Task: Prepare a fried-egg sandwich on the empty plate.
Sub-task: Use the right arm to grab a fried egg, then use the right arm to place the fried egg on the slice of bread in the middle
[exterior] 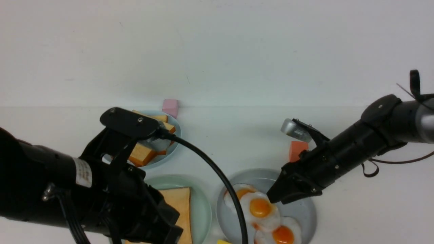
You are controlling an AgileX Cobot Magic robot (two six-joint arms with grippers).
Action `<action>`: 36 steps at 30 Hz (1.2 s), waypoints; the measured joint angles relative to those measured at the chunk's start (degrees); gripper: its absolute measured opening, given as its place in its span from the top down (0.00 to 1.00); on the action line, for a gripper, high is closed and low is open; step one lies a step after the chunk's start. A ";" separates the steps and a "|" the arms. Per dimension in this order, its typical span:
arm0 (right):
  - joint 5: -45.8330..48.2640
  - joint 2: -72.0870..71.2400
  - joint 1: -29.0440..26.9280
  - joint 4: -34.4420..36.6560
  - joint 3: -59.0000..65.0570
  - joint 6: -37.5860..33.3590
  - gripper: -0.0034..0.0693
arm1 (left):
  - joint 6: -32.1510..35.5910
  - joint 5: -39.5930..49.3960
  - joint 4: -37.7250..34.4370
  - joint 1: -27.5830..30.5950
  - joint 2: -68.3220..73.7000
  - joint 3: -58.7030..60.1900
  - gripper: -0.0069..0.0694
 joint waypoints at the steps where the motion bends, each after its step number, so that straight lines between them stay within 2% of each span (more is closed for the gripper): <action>1: -0.03 0.74 0.00 0.94 -0.05 -0.49 0.47 | 0.00 0.00 0.00 0.00 0.00 0.00 0.93; 7: 0.20 3.41 -0.05 3.78 -0.29 -3.39 0.47 | -0.04 0.00 0.76 0.00 0.00 0.00 0.93; 10: 0.27 3.80 -0.05 4.83 -0.44 -4.07 0.51 | -0.13 0.00 1.09 0.00 0.00 0.00 0.93; 14: 0.21 4.13 -0.10 4.88 -0.44 -4.52 0.71 | -0.14 0.00 1.28 0.00 0.00 0.00 0.93; 15: 0.21 4.13 -0.10 4.83 -0.44 -4.52 0.72 | -0.14 0.00 1.28 0.00 0.00 0.00 0.93; 18: 0.17 4.13 -0.10 4.83 -0.44 -4.52 0.86 | -0.19 0.00 1.51 0.00 0.00 0.00 0.93; 22: 0.17 2.72 -0.10 3.48 -0.60 -3.89 0.86 | -1.57 1.56 3.73 0.00 -0.94 0.02 0.93; 24: 0.17 1.32 -0.10 2.15 -1.08 -2.88 0.86 | -4.03 3.20 6.16 0.00 -2.64 0.07 0.93; 28: 0.37 -4.81 1.63 -2.49 -5.22 1.54 0.86 | -16.58 8.90 16.69 0.00 -10.95 0.07 0.93; 29: 0.37 -5.05 2.05 -2.63 -5.80 1.74 0.86 | -17.89 9.47 17.00 0.00 -11.35 0.07 0.93; 30: 0.66 -6.58 3.96 -3.52 -8.33 3.54 0.86 | -22.90 11.70 21.25 0.00 -14.32 0.07 0.92; 33: 0.26 -7.30 9.95 -3.81 -12.96 5.66 0.86 | -29.13 15.42 26.16 0.00 -18.38 0.07 0.92; 35: -1.16 -6.46 14.74 -3.77 -15.69 6.49 0.86 | -31.21 17.53 27.36 0.00 -20.50 0.07 0.92; 36: -1.31 -6.34 15.21 -3.79 -15.95 6.57 0.86 | -31.33 17.91 27.43 0.00 -20.86 0.07 0.92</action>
